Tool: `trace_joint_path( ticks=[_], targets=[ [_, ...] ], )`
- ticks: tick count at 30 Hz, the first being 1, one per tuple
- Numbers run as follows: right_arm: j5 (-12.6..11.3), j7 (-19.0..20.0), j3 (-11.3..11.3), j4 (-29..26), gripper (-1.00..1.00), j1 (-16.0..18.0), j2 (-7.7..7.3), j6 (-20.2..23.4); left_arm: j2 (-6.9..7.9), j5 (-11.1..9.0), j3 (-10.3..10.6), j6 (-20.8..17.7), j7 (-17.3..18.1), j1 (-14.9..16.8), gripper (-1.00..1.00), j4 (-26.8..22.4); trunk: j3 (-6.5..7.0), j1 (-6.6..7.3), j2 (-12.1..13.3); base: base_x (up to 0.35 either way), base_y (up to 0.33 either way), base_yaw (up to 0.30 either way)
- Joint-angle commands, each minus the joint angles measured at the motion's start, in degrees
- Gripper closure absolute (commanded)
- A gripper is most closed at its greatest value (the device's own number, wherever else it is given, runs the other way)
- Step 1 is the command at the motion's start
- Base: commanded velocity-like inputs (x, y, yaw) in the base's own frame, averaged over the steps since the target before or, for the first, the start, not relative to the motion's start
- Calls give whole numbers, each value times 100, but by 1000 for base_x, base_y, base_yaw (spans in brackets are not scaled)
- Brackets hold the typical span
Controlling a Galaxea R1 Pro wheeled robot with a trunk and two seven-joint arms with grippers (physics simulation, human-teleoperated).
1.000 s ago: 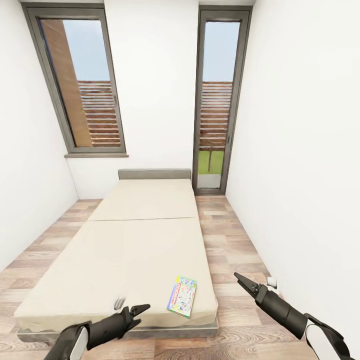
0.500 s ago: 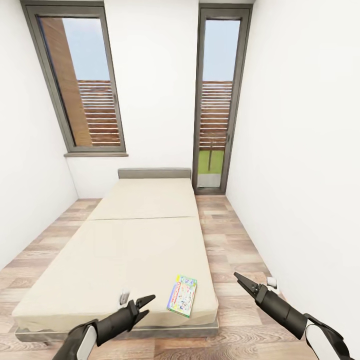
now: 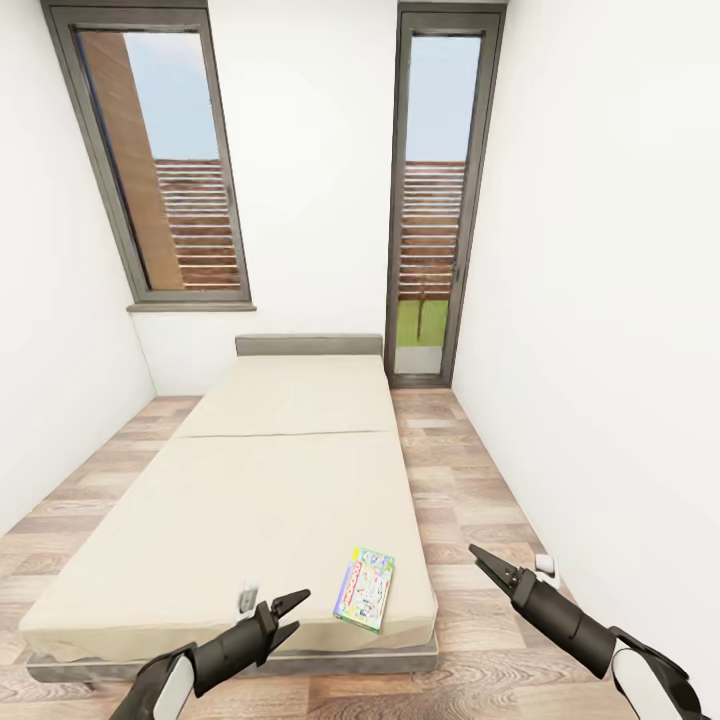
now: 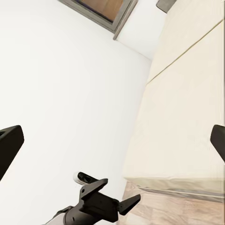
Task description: Put all the toys in the child's room - the three board games (two on the bed and one on the table), the two jigsaw puzzles on the table, and the tennis ball on the table - inside the toy box on the table in the child's room.
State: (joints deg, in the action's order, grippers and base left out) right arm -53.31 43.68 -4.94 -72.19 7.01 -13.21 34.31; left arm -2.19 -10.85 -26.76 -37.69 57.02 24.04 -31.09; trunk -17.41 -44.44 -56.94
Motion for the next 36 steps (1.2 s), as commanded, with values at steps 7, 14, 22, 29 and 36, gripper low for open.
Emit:
trace_joint_path(
  ticks=[7,14,22,29,36],
  targets=[
    [-31,1,-38,55,-100,2,13,42,-42,-83,-77,-53,17,13,-100,29,-133,-155,-287,0,0,0],
    [-23,-16,-42,127,-100,2,23,25,-15,-534,-84,-64,18,13,-100,46,-259,-309,-568,0,0,0],
    [-21,-27,-42,163,-100,2,24,15,-30,-693,-84,-52,6,13,-100,50,-403,-484,-889,0,0,0],
    [-21,-28,-42,169,-100,3,25,14,-72,-714,-90,-41,-34,13,-100,51,-528,-638,-1170,0,0,0],
    [-21,-6,-44,170,-100,2,20,19,-206,-716,-86,-44,-84,13,-100,51,-654,-792,-1450,0,0,0]
  ],
)
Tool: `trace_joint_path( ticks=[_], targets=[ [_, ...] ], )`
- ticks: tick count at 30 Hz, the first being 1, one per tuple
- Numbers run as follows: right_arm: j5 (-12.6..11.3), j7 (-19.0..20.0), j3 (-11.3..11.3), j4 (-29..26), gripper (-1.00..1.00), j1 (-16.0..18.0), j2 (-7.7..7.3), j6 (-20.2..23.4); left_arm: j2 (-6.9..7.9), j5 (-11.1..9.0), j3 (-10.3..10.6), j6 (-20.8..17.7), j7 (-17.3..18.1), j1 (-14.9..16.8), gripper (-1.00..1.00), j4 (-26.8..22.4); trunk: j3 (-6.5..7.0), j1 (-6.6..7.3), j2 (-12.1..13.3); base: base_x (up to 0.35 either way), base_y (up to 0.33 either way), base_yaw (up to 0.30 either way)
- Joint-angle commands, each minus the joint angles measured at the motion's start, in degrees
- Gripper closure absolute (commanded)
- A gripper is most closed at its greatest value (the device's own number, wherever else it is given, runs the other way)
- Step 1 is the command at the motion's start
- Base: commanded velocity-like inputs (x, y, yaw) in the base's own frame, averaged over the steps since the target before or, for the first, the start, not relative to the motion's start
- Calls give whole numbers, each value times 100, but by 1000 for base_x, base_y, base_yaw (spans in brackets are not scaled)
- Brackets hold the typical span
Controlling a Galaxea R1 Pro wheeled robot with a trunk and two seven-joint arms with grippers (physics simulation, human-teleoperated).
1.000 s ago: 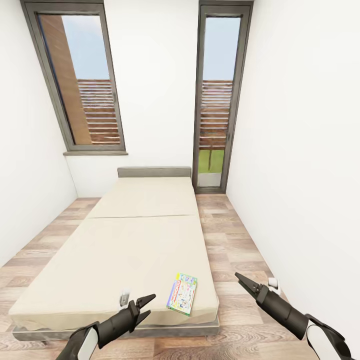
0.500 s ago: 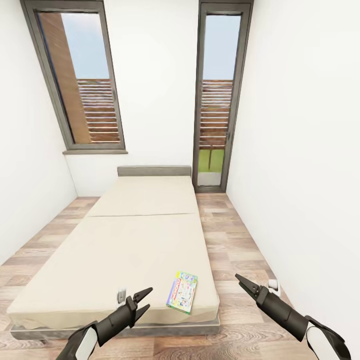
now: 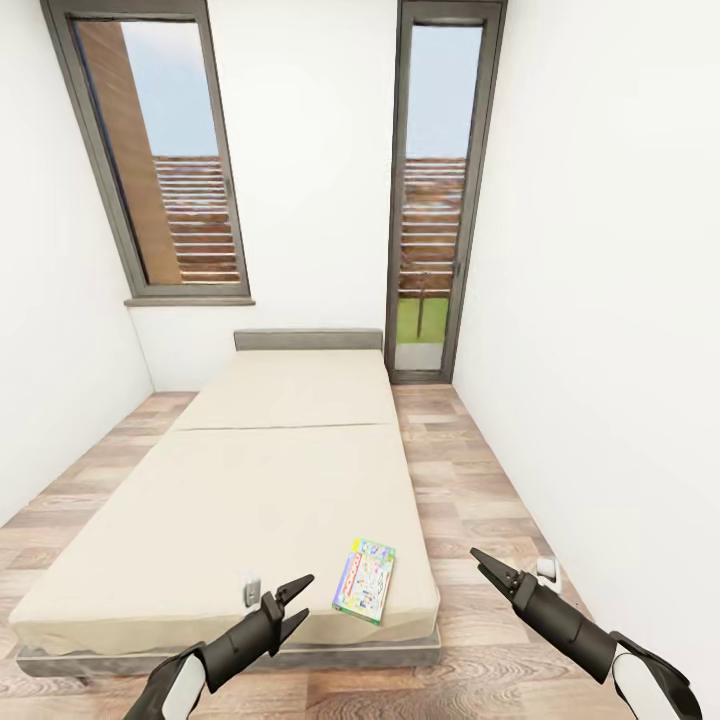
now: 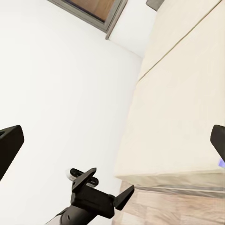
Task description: Put all the toys in the child's room - the three board games (two on the bed and one on the table), the two jigsaw puzzles on the table, and the tennis ball on the table - inside the toy box on the table in the child's room.
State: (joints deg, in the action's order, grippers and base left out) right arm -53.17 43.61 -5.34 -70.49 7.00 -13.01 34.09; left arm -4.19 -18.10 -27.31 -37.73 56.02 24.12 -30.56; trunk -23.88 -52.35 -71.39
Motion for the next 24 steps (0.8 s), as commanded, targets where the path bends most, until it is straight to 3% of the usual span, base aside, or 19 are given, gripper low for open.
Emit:
trace_joint_path(
  ticks=[1,12,24],
  targets=[
    [-35,3,-6,0,-100,4,-4,43,-18,9,-33,-44,12,5,-100,-2,-25,-23,-45,0,0,0],
    [-35,-19,-3,0,-100,4,-1,37,-59,9,-37,-58,6,5,-100,-2,-222,-264,-487,0,0,0],
    [-34,-50,-2,0,-100,5,7,32,-216,16,-29,-83,16,5,-100,-2,-438,-528,-968,0,0,0]
  ],
)
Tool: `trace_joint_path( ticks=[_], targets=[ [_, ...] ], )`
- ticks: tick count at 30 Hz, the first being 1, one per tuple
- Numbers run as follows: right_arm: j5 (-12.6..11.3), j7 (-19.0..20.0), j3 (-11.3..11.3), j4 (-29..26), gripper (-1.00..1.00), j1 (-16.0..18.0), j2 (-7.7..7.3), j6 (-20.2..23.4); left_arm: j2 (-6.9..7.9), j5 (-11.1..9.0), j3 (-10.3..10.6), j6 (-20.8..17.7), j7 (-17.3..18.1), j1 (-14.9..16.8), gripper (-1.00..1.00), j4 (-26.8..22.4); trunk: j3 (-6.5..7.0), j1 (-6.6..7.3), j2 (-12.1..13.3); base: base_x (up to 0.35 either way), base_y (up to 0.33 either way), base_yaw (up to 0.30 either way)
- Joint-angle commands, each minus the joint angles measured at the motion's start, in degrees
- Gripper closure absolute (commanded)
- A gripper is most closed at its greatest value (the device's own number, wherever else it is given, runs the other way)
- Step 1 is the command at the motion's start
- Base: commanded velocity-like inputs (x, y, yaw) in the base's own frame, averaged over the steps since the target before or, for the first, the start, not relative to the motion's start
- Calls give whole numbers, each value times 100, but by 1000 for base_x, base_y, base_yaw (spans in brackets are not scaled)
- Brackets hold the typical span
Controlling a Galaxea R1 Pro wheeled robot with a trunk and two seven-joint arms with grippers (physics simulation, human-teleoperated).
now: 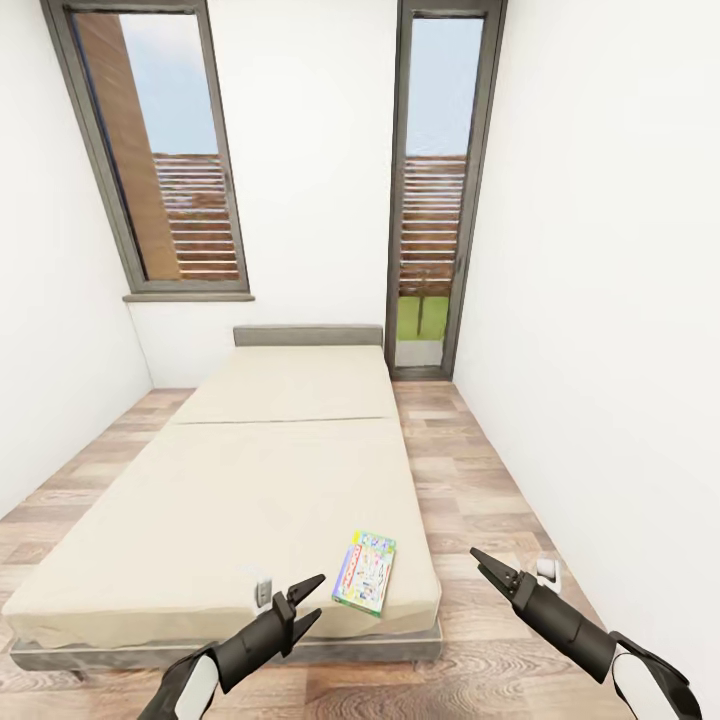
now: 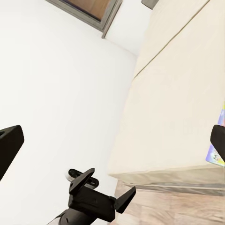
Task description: Put all the toys in the child's room - the three board games (two on the bed and one on the table), the two jigsaw puzzles on the table, and the tennis ball on the table - inside the toy box on the table in the child's room.
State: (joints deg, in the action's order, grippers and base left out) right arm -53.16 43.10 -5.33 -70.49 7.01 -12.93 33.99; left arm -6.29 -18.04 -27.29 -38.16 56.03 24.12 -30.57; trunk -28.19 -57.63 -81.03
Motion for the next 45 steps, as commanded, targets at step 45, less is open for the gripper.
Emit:
trace_joint_path(
  ticks=[45],
  targets=[
    [-7,-179,-21,289,-100,7,8,64,6,2,-31,-21,13,5,-100,-2,-814,-989,-1810,0,0,0]
  ],
)
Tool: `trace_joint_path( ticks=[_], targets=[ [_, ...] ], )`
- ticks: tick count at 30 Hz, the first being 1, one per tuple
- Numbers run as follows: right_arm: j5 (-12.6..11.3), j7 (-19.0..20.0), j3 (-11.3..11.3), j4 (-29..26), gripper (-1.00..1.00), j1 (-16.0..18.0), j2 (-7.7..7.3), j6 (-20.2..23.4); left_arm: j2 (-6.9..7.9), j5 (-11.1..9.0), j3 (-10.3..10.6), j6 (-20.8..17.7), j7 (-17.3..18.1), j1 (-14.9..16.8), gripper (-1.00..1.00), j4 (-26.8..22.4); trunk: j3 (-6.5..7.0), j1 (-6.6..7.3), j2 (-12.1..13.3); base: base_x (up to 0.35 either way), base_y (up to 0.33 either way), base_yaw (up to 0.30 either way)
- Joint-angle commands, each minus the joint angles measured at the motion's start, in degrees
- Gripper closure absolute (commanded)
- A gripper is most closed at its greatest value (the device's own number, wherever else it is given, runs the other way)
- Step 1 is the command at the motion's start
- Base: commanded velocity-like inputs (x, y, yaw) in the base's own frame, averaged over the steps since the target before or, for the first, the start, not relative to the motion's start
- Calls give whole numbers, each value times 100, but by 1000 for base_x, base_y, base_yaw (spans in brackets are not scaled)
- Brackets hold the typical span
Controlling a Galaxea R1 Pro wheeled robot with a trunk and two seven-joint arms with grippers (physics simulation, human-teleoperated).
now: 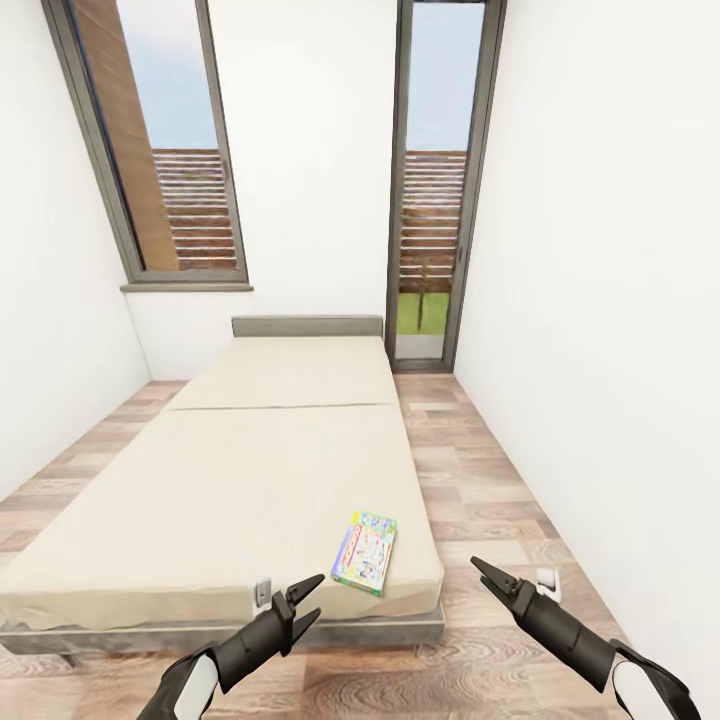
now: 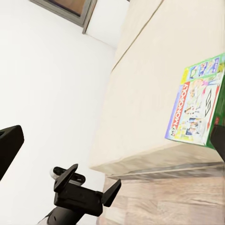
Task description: Put all the toys in the child's room - the three board games (two on the bed and one on the table), the two jigsaw puzzles on the table, and the tennis ball on the table - inside the toy box on the table in the child's room.
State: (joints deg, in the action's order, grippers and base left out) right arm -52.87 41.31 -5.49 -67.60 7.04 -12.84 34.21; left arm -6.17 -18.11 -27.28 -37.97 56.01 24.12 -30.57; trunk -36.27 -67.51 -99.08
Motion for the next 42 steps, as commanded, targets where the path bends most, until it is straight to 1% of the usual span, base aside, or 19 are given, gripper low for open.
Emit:
trace_joint_path(
  ticks=[1,8,42],
  targets=[
    [-34,-15,-4,1,-100,3,0,42,-6,9,-31,-39,15,5,-100,-2,-24,-22,-44,0,0,0],
    [-31,-74,3,2,-100,1,1,40,-7,9,-31,-35,15,5,-100,-2,-150,-176,-325,0,0,0],
    [-34,-79,3,44,-100,4,-2,50,-28,25,-19,-26,15,5,-100,-2,-760,-923,-1689,0,0,0]
  ],
)
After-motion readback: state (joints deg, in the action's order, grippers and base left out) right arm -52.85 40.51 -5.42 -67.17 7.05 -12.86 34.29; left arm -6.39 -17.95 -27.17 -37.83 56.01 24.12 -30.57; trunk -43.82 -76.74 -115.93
